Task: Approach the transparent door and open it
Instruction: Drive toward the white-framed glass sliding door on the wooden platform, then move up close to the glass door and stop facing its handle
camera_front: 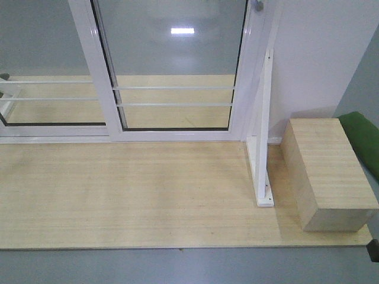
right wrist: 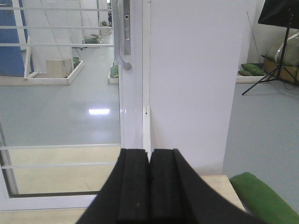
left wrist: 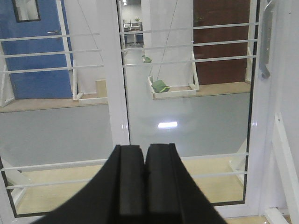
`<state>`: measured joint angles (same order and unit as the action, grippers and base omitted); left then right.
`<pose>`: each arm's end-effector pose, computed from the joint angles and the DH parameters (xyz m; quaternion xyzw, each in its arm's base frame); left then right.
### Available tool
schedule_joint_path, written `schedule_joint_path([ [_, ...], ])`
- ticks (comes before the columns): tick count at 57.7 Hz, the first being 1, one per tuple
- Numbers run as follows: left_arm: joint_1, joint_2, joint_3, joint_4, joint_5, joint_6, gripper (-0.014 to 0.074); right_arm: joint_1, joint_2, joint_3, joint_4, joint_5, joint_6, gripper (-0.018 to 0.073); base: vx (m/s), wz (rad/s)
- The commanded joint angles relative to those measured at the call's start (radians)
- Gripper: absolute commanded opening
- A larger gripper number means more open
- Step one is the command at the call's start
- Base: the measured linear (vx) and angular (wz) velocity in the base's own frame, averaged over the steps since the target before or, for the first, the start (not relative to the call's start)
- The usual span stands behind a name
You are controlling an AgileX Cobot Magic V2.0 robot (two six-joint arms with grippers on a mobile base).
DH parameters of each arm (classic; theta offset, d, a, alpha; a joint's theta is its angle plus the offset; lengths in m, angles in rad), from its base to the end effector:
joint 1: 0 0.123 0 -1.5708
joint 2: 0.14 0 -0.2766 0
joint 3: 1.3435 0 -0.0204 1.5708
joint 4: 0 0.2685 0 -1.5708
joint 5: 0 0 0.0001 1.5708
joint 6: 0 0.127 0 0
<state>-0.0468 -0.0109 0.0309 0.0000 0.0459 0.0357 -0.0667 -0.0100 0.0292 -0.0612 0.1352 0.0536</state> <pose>0.1191 -0.0056 0.1996 0.0288 0.6989 -0.0040 0.7146 0.1186 -0.0090 0.1889 0.0246 0.7299 -0.0282 0.6825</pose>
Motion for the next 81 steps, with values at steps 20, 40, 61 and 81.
schedule_joint_path([
  [20, 0.001, -0.005, 0.015, -0.005, -0.087, -0.008, -0.0006, -0.004, -0.017, 0.006, -0.008, -0.088, -0.009, -0.0009, 0.48, -0.01],
  [40, 0.001, -0.005, 0.015, -0.005, -0.087, -0.008, -0.0006, -0.004, -0.017, 0.006, -0.008, -0.088, -0.009, -0.0009, 0.41, -0.03],
  [61, 0.001, -0.005, 0.015, -0.005, -0.087, -0.008, -0.0006, -0.004, -0.017, 0.006, -0.008, -0.088, -0.009, -0.0009, 0.30, 0.01],
  [81, 0.001, -0.005, 0.015, -0.005, -0.087, -0.008, -0.0006, -0.004, -0.017, 0.006, -0.008, -0.088, -0.009, -0.0009, 0.17, 0.02],
])
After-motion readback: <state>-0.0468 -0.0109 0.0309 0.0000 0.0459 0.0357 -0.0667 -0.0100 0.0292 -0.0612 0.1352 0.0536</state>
